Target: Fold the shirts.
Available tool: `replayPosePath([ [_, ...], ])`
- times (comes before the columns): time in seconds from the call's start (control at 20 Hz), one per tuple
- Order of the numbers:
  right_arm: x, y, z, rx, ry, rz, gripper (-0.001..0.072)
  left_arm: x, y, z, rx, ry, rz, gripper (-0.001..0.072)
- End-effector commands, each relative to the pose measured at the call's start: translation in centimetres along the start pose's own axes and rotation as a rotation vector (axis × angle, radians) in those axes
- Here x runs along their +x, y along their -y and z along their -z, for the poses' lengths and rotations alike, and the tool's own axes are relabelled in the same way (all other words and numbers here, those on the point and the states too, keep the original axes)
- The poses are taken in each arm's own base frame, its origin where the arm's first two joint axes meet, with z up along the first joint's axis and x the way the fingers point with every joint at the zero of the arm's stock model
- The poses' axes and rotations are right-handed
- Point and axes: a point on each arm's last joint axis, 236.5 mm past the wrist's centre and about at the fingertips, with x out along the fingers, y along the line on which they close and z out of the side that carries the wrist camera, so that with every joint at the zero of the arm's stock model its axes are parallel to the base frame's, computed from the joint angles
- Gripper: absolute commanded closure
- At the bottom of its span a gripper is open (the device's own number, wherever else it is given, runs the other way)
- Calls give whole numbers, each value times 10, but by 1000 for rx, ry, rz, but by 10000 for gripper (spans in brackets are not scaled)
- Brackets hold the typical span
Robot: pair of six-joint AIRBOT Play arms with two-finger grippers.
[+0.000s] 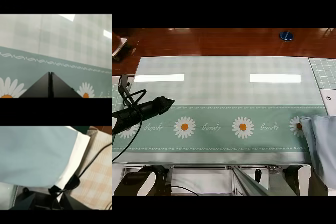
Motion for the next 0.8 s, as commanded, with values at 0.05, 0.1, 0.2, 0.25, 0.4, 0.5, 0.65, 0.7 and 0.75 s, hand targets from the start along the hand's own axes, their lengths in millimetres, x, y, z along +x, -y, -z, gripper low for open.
replayPosePath([
  [0.05,-24,-15,-50,8,156,-78,311,-9,6,-46,38,157,-5,686],
  [0.1,-42,-31,-70,3,208,-151,358,-18,14,-66,64,202,1,686],
  [0.2,-89,-82,-107,-34,309,-393,573,-38,38,-111,106,289,23,686],
  [0.25,-125,-126,-118,-113,362,-595,693,-49,56,-133,130,328,43,687],
  [0.4,-226,-240,-120,-301,506,-1051,694,-68,121,-171,268,341,133,686],
  [0.5,-232,-311,-63,-584,467,-1094,693,-71,188,-157,467,286,247,687],
  [0.65,-198,-392,49,-1073,432,-951,693,-36,209,-110,641,158,210,688],
  [0.7,-184,-408,69,-1185,472,-866,693,-17,182,-99,626,88,108,687],
  [0.75,-167,-422,82,-1286,523,-757,694,2,145,-91,613,21,-17,687],
])
